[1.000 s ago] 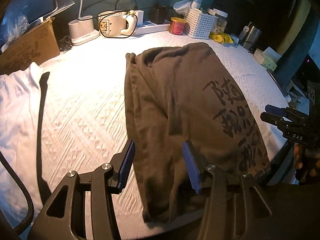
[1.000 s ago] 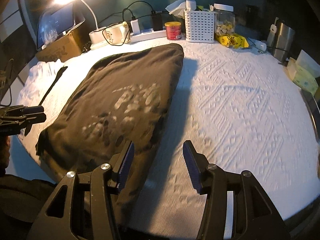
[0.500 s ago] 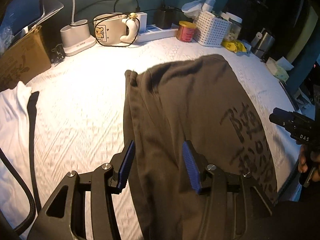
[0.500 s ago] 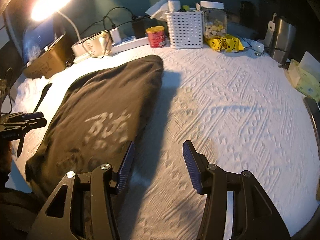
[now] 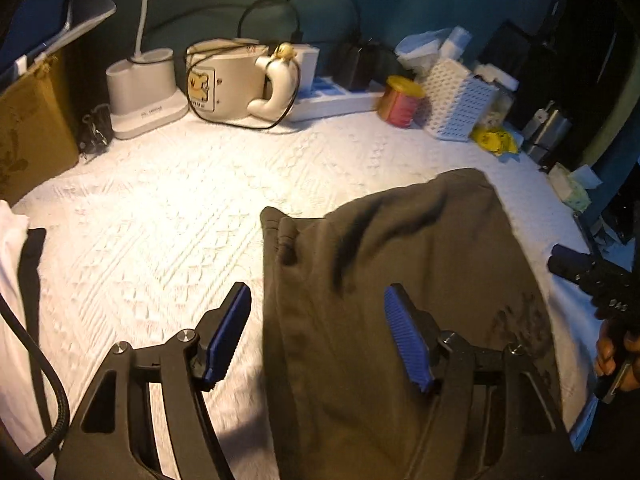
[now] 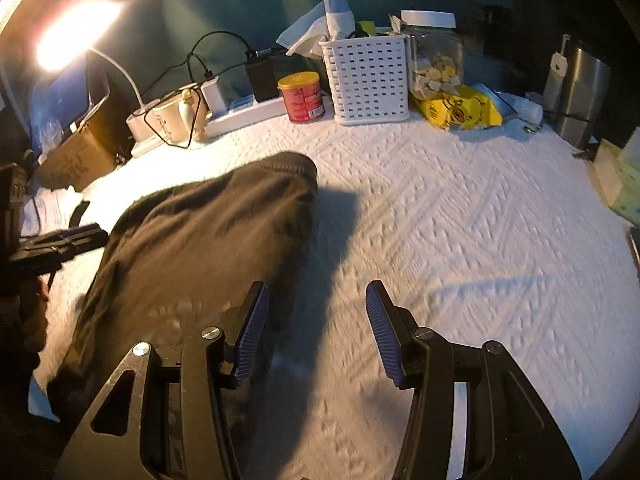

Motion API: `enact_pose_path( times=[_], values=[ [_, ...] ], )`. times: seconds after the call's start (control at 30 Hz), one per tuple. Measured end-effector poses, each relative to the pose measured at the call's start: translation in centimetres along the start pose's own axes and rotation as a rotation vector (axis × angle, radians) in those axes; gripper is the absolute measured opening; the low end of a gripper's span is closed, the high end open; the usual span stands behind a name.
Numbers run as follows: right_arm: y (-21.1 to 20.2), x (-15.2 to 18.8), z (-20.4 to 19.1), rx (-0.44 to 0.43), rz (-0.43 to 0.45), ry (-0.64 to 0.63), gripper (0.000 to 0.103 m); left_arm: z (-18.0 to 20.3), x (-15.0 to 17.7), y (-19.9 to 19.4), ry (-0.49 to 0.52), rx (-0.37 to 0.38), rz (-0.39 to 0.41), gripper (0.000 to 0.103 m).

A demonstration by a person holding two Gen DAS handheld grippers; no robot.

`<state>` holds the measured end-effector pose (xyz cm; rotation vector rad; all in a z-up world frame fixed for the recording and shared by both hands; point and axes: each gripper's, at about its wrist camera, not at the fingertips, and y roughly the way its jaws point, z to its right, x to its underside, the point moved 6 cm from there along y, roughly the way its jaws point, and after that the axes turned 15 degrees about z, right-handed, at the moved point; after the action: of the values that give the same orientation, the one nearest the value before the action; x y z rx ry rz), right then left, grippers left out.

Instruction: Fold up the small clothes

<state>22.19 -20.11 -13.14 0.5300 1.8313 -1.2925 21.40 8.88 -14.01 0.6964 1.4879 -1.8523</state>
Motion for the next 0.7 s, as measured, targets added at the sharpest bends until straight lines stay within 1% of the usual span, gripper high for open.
enact_pose_path(
  times=[0.07, 0.17, 0.3, 0.53, 0.67, 0.7],
  values=[
    [0.8, -0.4, -0.1, -0.009, 0.008, 0.011, 0.054, 0.1, 0.3, 1.0, 0.006, 0.018, -0.026, 0.069],
    [2.1, -0.9, -0.1, -0.029, 0.013, 0.025, 0.054, 1.0, 1.0, 2.1, 0.049, 0.041, -0.055, 0.069],
    [4.0, -1.2, -0.4, -0.061, 0.009, 0.025, 0.054, 1.7, 0.9, 2.6, 0.081, 0.05, -0.036, 0.069],
    [6.7, -1.2, -1.2, -0.103, -0.019, 0.01, 0.054, 1.6, 0.5, 3.2, 0.058, 0.082, -0.014, 0.069],
    [7.8, -0.8, -1.8, -0.123, -0.04, 0.001, 0.054, 1.4, 0.4, 3.2, 0.022, 0.102, -0.004, 0.069],
    [8.0, -0.7, -2.0, -0.131, -0.044, 0.0, 0.056, 1.5, 0.4, 3.1, 0.016, 0.108, -0.001, 0.069]
  ],
)
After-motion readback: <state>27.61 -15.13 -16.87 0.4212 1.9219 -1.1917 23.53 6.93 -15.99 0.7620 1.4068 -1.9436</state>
